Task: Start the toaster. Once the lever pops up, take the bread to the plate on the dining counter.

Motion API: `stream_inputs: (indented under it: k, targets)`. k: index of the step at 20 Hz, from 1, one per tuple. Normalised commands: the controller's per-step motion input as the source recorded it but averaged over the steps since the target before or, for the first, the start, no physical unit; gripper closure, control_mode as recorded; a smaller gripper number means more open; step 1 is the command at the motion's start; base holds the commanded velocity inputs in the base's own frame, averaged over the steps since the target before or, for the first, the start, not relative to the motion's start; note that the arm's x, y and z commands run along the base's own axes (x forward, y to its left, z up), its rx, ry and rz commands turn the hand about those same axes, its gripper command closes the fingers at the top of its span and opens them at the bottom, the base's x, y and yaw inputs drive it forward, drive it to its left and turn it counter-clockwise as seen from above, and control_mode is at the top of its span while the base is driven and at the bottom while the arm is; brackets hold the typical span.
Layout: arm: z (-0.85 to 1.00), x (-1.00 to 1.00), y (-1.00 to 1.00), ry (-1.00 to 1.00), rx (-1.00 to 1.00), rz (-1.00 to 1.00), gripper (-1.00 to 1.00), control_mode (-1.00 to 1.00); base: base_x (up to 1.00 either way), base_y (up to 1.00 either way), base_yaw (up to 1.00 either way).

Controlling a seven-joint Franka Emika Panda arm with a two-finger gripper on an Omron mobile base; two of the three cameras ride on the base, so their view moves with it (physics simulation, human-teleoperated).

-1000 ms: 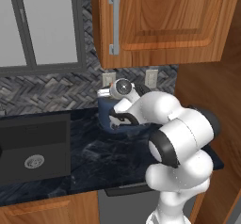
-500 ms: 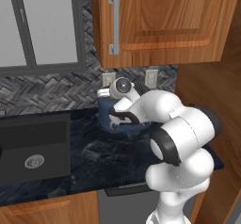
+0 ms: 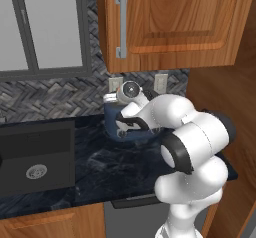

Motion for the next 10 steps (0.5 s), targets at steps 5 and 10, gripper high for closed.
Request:
stream_inputs:
  k: [5,10]
  targets:
    - [0.00,0.02,0.02,0.00,0.00,0.00,1.00,-1.00,0.00,0.00,0.00]
    - [0.00,0.00,0.00,0.00,0.00,0.00,1.00,-1.00,0.00,0.00,0.00]
